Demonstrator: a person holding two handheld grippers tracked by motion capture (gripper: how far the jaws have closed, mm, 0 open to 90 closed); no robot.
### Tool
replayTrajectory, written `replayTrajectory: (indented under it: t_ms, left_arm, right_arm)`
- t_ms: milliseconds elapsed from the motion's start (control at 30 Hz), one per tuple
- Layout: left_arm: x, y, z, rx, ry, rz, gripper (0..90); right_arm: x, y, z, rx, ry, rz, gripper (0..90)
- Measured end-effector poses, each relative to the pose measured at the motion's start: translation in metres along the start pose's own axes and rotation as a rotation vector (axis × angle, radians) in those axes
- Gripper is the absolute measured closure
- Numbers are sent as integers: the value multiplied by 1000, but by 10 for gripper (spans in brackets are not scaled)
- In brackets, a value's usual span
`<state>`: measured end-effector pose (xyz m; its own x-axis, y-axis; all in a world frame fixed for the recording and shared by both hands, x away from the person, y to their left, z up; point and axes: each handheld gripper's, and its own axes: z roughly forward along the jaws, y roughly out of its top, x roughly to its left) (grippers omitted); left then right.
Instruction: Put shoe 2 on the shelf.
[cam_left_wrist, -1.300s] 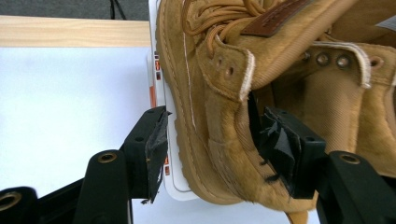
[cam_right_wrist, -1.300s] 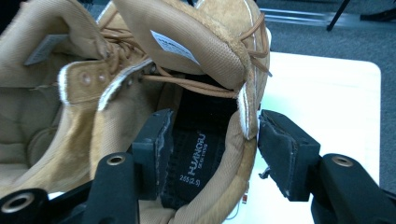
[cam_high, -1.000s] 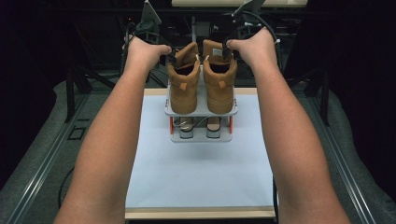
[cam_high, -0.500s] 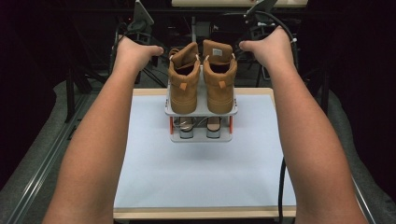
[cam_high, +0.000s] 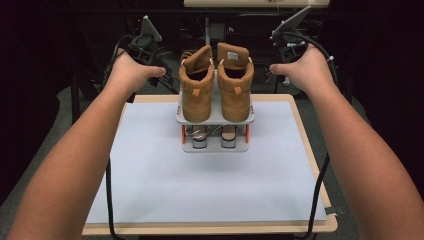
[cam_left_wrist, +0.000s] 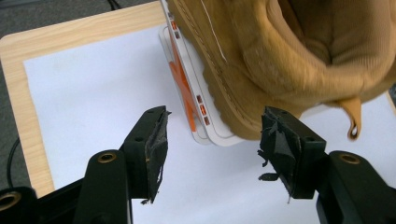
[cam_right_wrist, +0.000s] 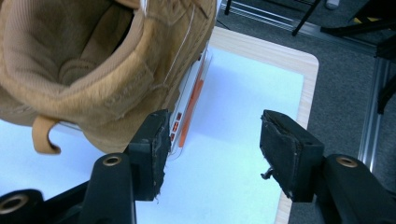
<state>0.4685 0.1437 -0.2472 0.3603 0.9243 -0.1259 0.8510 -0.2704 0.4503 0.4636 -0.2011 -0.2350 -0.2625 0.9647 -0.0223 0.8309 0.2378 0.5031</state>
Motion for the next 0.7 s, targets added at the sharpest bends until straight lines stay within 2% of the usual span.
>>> replayTrajectory:
  t_ms: [133,400,467,500,567,700]
  left_arm:
    - [0,-10,4,-19,-27,25,413]
    - [0,-34,16,-18,-36,67,398]
    - [0,-40,20,-24,-62,71,398]
    - [0,-43,22,-18,-65,71,398]
    - [-2,-48,25,-39,-61,86,401]
    - [-2,-62,32,-51,-91,95,405]
  right_arm:
    - [0,-11,5,-15,-3,-29,422]
    - [4,-36,18,-13,5,-64,415]
    - [5,-42,21,-17,15,-67,414]
    - [6,-45,22,-22,22,-74,414]
    - [8,-52,25,-30,33,-80,414]
    - [12,-65,32,-29,59,-99,414]
